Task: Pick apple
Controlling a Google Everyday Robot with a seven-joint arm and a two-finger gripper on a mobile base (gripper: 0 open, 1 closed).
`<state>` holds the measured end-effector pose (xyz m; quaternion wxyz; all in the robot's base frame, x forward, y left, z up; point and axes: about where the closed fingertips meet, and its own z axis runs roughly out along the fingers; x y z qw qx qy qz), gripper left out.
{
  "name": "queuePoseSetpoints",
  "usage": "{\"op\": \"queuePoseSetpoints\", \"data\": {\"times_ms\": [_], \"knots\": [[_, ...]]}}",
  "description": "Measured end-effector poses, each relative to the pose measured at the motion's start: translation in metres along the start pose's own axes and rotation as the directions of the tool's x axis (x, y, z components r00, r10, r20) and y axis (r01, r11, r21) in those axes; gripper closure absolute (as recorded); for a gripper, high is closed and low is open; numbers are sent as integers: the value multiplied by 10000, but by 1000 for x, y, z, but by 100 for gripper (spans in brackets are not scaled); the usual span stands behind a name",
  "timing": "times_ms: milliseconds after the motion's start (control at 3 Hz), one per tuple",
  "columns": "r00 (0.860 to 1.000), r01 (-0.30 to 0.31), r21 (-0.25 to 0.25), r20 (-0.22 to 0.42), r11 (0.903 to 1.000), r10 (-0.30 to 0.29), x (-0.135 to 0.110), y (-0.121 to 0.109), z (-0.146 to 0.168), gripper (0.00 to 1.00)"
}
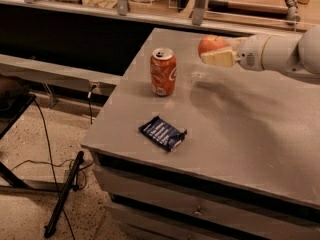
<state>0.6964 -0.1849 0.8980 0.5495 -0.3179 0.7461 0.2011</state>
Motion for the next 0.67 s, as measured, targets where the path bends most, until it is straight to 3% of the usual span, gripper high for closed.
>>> {"op": "queuePoseSetpoints", "data": {"times_ms": [333, 667], "knots": [[9970, 265, 27, 733, 9996, -266, -34, 2, -17, 100], [9950, 349, 61, 931, 9994, -353, -43, 3, -21, 100]]}}
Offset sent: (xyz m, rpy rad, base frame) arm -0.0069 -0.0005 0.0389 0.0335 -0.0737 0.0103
